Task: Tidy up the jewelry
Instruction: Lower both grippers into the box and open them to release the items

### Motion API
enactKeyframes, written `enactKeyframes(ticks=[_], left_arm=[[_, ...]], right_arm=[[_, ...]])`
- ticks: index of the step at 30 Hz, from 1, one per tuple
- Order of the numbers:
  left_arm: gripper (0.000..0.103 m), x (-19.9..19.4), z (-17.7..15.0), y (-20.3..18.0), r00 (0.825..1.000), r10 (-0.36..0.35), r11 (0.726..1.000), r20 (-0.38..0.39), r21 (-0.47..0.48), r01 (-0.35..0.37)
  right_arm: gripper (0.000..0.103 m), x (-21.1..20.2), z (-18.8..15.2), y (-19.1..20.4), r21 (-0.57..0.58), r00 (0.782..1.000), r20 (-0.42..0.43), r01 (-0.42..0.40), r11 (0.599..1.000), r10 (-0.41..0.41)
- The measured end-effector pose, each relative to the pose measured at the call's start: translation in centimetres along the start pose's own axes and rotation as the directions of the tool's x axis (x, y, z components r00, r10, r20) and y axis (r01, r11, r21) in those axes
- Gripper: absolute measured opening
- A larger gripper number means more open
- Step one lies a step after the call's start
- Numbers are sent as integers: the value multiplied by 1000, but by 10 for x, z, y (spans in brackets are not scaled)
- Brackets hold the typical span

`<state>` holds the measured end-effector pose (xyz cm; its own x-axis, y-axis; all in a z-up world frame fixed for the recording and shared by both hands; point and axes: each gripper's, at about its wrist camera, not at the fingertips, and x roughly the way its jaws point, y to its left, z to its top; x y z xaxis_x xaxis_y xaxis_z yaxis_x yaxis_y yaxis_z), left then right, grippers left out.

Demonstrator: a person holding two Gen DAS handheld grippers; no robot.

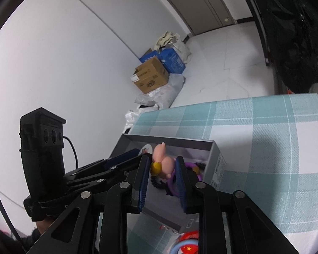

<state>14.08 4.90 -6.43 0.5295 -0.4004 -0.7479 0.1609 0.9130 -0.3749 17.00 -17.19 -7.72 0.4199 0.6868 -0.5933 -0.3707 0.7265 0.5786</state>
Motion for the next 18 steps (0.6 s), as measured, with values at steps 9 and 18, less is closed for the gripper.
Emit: enactKeyframes(ticks=[9, 18], left_arm=[[50, 1, -2, 3, 999, -27, 998, -25, -51, 26], [50, -9, -7, -3, 1000, -3, 999, -18, -40, 3]], right_arm=[[38, -13, 1, -3, 8, 998, 59, -14, 1000, 13], [47, -22, -3, -5, 13, 996, 85, 11, 1000, -12]])
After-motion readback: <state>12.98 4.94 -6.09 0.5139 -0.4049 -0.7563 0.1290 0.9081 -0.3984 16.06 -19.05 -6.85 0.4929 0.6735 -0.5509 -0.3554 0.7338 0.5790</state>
